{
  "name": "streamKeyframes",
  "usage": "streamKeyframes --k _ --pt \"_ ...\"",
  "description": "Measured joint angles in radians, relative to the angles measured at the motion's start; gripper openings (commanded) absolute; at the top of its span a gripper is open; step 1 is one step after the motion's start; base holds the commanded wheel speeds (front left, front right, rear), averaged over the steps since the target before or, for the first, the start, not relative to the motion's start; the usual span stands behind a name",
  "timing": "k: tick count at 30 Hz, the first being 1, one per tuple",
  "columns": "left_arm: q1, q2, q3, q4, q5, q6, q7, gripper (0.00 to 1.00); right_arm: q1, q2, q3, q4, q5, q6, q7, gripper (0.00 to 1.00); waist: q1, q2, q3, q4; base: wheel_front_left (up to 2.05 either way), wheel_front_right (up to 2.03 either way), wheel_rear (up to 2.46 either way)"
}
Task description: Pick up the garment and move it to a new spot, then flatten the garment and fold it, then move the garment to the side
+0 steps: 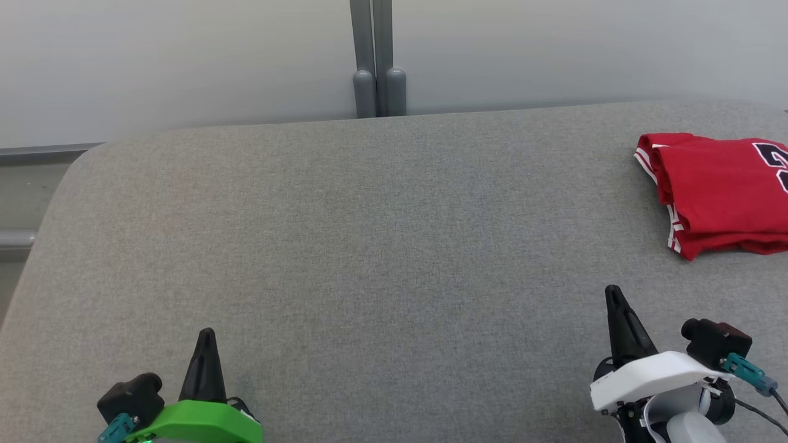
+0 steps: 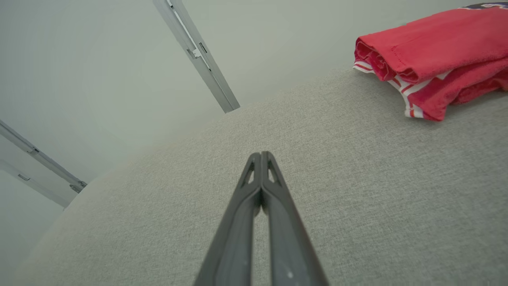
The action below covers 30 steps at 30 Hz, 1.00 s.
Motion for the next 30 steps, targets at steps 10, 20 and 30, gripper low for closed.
streamKeyframes --k 10,20,30 --pt "-0.012 0.0 0.026 -0.003 -0.151 -0.018 0.043 0.0 -0.003 -0.003 -0.016 -0.001 0.159 0.0 0.04 0.0 0.0 0.0 -0.001 -0.001 0.0 0.0 0.0" --pt "-0.024 0.0 0.049 -0.005 -0.29 -0.035 0.081 0.0 -0.006 -0.005 -0.032 -0.005 0.302 0.0 0.076 0.0 0.0 0.0 -0.003 -0.002 0.0 0.0 0.0" --pt "-0.039 0.0 0.072 -0.007 -0.42 -0.053 0.115 0.0 -0.014 -0.006 -0.047 -0.007 0.431 0.0 0.111 0.0 0.0 0.0 -0.004 -0.003 0.0 0.0 0.0"
